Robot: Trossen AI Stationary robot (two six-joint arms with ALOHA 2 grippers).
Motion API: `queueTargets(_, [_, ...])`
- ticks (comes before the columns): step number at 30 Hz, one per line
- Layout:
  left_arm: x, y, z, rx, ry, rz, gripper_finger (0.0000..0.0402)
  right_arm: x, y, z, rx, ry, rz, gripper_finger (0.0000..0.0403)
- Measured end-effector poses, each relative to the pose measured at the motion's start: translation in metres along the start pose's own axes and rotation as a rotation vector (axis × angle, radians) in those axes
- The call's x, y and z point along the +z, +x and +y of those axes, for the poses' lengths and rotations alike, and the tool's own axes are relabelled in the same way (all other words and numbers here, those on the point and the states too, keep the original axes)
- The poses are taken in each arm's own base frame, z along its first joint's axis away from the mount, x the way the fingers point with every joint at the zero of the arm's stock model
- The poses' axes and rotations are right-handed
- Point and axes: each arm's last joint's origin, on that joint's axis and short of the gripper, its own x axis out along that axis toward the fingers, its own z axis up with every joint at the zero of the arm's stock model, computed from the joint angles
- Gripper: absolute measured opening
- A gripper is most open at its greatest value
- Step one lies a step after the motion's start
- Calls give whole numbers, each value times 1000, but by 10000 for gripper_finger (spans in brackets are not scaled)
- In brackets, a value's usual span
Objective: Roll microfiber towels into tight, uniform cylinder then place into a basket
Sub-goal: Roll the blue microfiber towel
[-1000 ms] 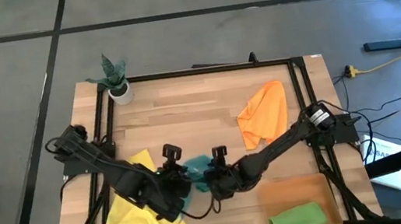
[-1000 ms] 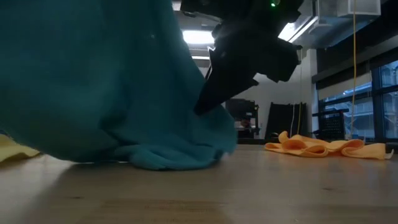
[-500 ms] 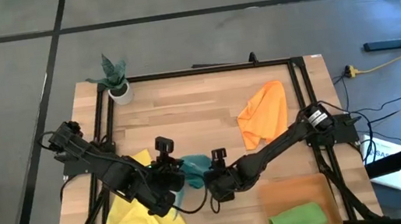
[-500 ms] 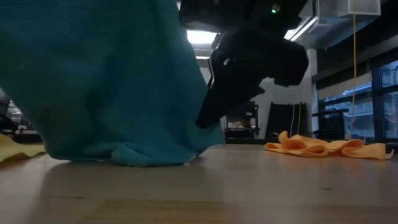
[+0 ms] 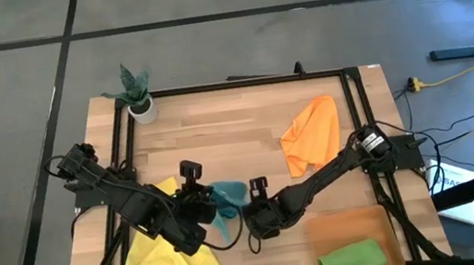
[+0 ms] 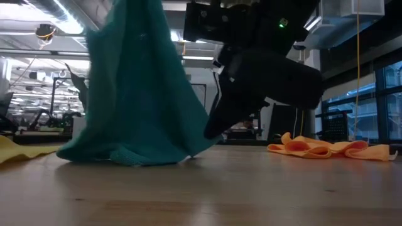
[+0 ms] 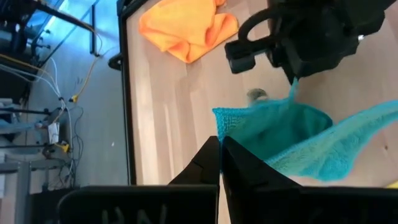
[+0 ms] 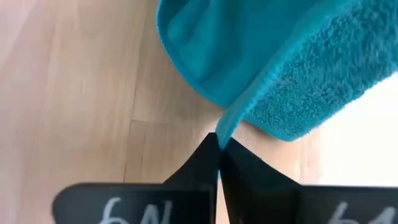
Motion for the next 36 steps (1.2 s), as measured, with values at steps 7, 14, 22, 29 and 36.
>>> queueTargets(7, [-9, 0, 2, 22, -62, 76, 0, -4, -26, -14, -165, -22, 64, 6])
queueTargets(14, [-11, 0, 2, -5, -126, 102, 0, -2, -79, -45, -248, 29, 34, 4])
queueTargets(22, [-18, 18, -2, -23, -184, 193, 0, -1, -130, -87, -243, 128, -49, 4])
queueTargets(29, [-34, 54, 5, 100, -191, 298, 0, -7, -159, -121, -257, 180, -87, 3])
queueTargets(36, [-45, 51, 52, 340, -286, 219, 0, -21, -175, -160, -413, 237, -59, 3])
